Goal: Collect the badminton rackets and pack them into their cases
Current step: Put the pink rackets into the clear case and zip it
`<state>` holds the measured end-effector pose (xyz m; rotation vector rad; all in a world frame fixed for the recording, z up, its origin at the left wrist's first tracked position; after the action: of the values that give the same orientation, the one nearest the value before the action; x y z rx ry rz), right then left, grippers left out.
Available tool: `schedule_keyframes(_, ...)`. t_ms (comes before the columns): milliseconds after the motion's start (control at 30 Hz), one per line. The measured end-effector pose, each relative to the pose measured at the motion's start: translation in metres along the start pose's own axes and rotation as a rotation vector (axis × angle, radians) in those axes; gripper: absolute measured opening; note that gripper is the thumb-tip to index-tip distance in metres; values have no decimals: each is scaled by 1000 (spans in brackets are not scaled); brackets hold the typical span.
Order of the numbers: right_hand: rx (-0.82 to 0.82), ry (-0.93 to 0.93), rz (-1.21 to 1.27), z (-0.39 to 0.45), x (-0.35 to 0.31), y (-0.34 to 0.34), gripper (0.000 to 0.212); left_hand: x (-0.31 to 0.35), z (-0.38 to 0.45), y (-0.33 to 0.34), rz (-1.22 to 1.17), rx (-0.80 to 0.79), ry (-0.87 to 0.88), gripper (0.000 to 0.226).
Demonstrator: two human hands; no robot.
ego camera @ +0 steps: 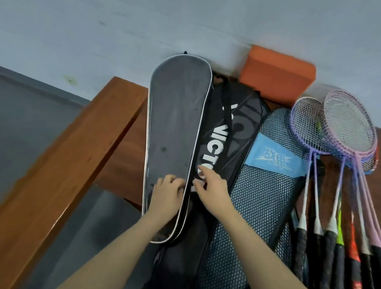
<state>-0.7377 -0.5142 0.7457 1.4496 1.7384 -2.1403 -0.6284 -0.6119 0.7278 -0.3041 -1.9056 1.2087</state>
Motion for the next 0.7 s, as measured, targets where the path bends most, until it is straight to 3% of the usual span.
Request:
schedule_keyframes(133, -38, 40, -41, 11, -4, 18, 47, -14, -5, -1, -51, -5, 26, 23)
schedule_keyframes(233, 25, 91, 17, 16, -5, 23, 48, -15, -10, 4, 12, -87, 46, 56)
schedule_keyframes(300, 44, 109, 72, 21, -6, 23, 49, -11, -11, 8, 10, -77, 43, 64)
schedule_keyframes(467, -24, 69, 108, 27, -6, 21, 47, -12, -8, 9, -86, -21, 14, 42)
schedule_keyframes(600, 27, 48, 105, 22, -2, 16, 43, -10, -16, -3, -449, -12, -153, 18)
schedule_keyframes(700, 58, 76, 170, 14, -8, 17, 42, -12, -26, -24, -779, 58, -293, 20)
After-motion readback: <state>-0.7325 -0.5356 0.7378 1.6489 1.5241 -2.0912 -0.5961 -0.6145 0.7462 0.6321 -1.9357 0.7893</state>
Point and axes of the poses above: each hand's wrist, its own z-axis towards the middle knuckle, its own y-axis out of the palm, x = y × z, the point moved 1 cm from there along z, towards the middle knuckle, and after that the axes turned 6 degrees about -y, right-handed, at the moved point
